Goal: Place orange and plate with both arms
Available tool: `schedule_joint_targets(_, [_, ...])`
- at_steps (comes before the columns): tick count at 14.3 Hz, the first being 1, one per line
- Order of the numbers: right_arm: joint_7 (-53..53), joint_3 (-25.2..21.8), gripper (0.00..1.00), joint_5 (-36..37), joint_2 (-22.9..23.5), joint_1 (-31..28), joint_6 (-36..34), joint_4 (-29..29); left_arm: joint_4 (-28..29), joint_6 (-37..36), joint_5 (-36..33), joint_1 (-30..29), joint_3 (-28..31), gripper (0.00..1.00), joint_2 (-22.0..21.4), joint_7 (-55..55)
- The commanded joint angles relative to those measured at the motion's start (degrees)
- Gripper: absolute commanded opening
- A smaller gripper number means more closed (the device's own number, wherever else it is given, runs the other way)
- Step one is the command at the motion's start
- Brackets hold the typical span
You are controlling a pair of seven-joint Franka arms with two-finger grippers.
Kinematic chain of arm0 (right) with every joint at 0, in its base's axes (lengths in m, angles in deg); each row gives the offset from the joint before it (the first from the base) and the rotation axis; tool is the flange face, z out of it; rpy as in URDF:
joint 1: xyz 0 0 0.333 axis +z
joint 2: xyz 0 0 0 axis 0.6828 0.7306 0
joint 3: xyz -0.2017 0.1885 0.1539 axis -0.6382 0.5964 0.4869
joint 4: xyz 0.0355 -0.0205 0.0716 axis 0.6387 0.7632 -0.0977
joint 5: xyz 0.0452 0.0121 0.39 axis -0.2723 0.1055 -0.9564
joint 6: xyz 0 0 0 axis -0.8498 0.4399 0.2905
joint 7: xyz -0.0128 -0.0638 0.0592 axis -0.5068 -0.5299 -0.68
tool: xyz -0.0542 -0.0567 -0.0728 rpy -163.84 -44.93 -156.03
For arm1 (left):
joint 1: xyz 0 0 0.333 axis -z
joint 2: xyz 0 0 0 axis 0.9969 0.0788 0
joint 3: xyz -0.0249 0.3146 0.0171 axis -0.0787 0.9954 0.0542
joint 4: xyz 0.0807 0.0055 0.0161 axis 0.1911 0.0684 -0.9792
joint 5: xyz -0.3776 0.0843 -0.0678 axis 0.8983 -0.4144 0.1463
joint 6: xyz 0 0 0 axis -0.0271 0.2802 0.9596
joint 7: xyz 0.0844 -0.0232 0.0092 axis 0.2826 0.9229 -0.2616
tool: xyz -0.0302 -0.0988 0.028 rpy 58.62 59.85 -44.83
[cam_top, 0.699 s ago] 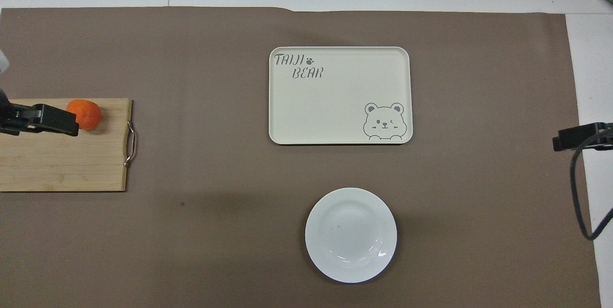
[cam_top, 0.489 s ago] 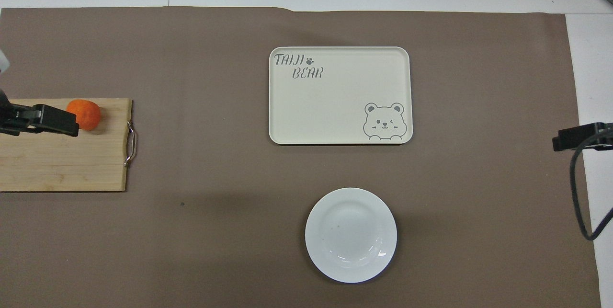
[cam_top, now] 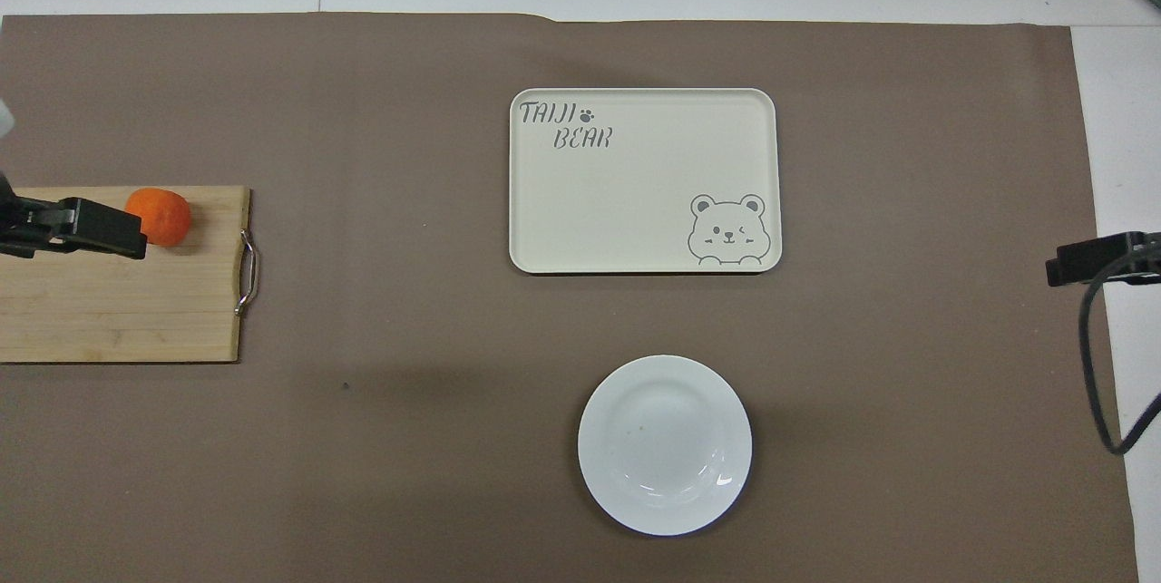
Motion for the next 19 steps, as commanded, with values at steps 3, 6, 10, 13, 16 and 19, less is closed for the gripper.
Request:
schedule_joint_targets(3, [0.7,0.2,1.0,0.5,-0.9,0.0,0.5,1.0,0.8,0.1,0.3,-0.4,0.3,1.0,-0.8,-0.8])
schedule_joint_targets(6, [0.7,0.2,1.0,0.5,-0.9,0.1,0.2,1.0,1.7,1.5,0.4,-0.6,0.3,1.0,-0.8,-2.1])
schedule_joint_targets(10, [0.6,0.2,1.0,0.5,-0.9,0.0,-0.3,0.9,2.3,2.1,1.0,-2.9,0.6,1.0,-0.4,-9.0])
schedule_joint_targets(13, [0.6,0.2,1.0,0.4,-0.9,0.1,-0.4,0.9,4.0,4.3,1.2,-4.8,0.6,1.0,-0.1,-13.5])
schedule_joint_targets(16, [0.8,-0.4,1.0,-5.5,-0.8,-0.8,0.3,0.9,4.8,6.7,1.2,-5.5,0.7,1.0,0.8,-16.7])
schedule_joint_targets(19, [0.9,-0.5,1.0,-5.0,-0.8,-0.8,0.4,1.0,5.3,9.0,1.2,-7.5,0.7,1.0,2.5,-21.0])
